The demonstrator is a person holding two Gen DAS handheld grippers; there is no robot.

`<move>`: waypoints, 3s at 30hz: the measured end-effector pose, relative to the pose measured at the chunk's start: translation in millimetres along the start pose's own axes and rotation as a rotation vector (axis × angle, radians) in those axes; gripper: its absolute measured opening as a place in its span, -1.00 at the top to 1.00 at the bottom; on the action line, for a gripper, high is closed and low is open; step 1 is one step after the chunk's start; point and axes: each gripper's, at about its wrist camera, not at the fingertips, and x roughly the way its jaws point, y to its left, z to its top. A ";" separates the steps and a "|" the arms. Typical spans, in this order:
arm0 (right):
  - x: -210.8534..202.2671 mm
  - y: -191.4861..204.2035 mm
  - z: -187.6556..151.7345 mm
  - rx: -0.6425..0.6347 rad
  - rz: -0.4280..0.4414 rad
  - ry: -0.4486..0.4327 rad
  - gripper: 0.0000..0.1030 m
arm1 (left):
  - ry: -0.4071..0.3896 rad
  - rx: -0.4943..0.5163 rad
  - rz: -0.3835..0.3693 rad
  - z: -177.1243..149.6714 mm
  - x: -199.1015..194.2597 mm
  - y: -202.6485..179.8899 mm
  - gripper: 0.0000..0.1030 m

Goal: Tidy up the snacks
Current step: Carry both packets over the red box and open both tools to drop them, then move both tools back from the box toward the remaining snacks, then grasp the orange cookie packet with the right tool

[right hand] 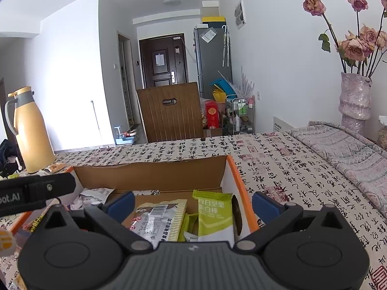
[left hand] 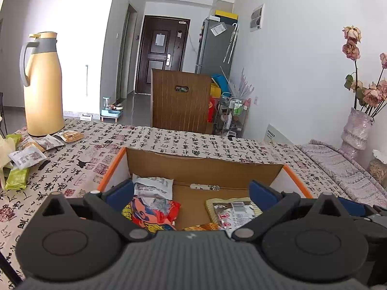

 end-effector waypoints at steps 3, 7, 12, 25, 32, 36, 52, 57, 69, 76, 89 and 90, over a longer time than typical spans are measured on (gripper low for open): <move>-2.6 0.3 3.2 -0.003 -0.001 -0.004 -1.00 | 0.001 0.005 -0.001 1.5 -2.5 -2.9 -1.00; -9.8 -0.4 7.0 -0.002 -0.003 -0.013 -1.00 | 0.001 0.006 -0.001 6.2 -10.3 -3.1 -1.00; -20.4 -0.2 10.9 -0.008 -0.011 -0.025 -1.00 | -0.013 0.005 -0.001 9.4 -25.4 -1.7 -1.00; -64.8 -5.8 0.5 -0.014 -0.009 -0.050 -1.00 | -0.034 -0.001 -0.001 -0.9 -67.7 7.2 -1.00; -92.7 -10.4 -14.6 -0.026 0.018 -0.066 -1.00 | -0.049 0.001 0.015 -14.7 -88.8 13.7 -1.00; -108.9 -12.4 -26.0 -0.038 0.037 -0.086 -1.00 | -0.060 0.016 0.009 -26.2 -101.5 15.4 -1.00; -150.4 -24.4 -80.9 -0.104 0.030 -0.049 -1.00 | -0.026 0.069 0.043 -80.4 -127.5 52.4 -1.00; -157.1 -32.0 -92.2 -0.089 0.021 -0.018 -1.00 | 0.023 0.055 0.054 -97.4 -124.4 67.6 -1.00; -139.5 -33.8 -97.2 -0.100 -0.026 0.080 -1.00 | 0.068 0.045 0.040 -107.8 -105.8 70.7 -1.00; -114.5 -48.1 -87.9 -0.014 -0.048 0.133 -0.97 | 0.085 0.027 0.020 -110.1 -100.4 73.4 -1.00; -64.9 -57.1 -89.6 -0.012 -0.097 0.289 0.20 | 0.097 0.021 -0.002 -111.2 -98.8 73.5 -1.00; -63.9 -57.4 -90.3 -0.013 -0.096 0.292 0.20 | 0.097 0.019 -0.001 -111.3 -98.8 74.0 -1.00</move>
